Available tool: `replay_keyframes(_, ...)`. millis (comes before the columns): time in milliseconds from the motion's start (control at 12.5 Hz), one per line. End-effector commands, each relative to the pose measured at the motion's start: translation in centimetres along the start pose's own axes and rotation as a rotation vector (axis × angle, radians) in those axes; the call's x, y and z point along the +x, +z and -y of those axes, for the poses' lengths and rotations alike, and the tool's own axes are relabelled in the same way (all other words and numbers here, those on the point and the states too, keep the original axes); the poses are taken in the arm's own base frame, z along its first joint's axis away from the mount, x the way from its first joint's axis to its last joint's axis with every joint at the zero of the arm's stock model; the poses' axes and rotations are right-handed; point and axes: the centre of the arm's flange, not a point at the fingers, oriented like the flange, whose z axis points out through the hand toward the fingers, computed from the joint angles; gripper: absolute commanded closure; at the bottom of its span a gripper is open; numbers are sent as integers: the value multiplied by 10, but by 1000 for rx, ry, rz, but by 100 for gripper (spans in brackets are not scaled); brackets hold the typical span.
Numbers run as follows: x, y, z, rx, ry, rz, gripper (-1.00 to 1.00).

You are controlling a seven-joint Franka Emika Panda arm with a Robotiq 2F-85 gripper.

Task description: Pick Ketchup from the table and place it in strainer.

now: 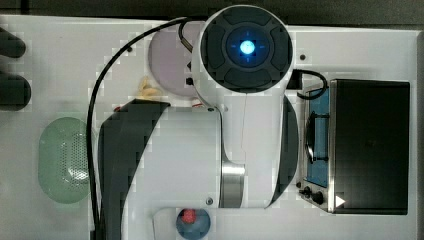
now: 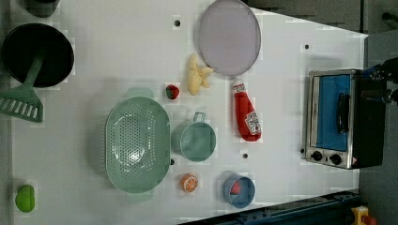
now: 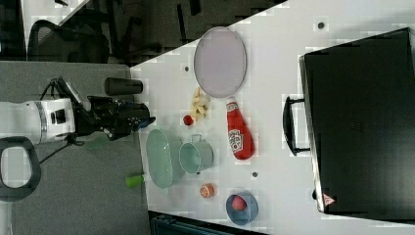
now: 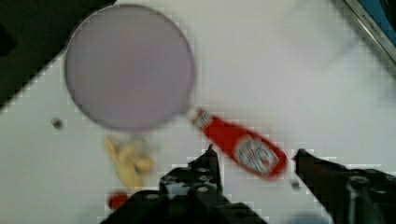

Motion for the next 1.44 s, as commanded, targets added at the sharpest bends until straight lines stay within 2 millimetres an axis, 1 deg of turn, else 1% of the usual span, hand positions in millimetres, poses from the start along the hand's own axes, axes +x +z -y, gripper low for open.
replay_keyframes(80, -48, -63, -77, -2, 41, 14, -59)
replay_keyframes(240, -50, -60, -75, -7, 31, 18, -100)
replay_keyframes(400, -52, -43, -69, -26, -15, 40, -100)
replay_keyframes(800, -56, 18, -38, -51, -178, 63, -100)
replay_keyframes(1120, -61, 78, -22, -62, -484, 98, -100)
replay_keyframes(1280, -61, 104, -21, -51, -650, 97, -100)
replay_keyframes(1440, -61, 129, -24, -37, -793, 86, -100)
